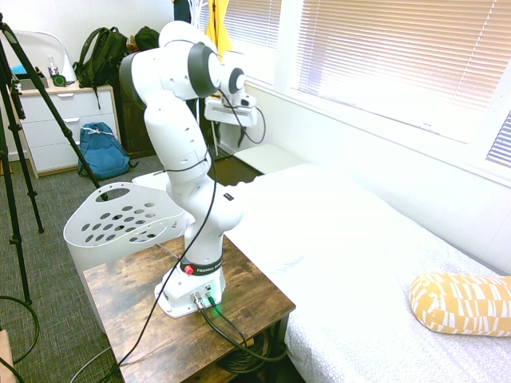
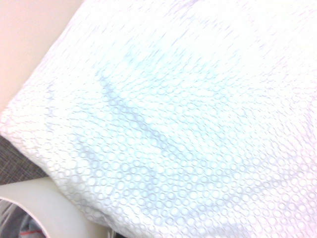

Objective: Put my clothes in the laundry bag

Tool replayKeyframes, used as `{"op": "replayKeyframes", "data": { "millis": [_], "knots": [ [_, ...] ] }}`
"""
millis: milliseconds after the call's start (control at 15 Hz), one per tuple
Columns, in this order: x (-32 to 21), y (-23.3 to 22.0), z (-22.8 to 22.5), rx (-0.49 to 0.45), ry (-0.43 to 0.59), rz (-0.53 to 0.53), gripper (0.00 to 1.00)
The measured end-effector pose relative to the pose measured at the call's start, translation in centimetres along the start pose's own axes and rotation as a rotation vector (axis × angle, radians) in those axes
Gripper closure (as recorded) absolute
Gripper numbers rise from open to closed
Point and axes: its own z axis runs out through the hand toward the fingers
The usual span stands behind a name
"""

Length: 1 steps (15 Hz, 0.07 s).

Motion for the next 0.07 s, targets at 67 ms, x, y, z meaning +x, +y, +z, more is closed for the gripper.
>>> {"op": "replayKeyframes", "data": {
  "millis": [67],
  "knots": [
    [3.02, 1.74, -0.06, 0.002, 0.003, 0.048, 0.00]
  ]
}}
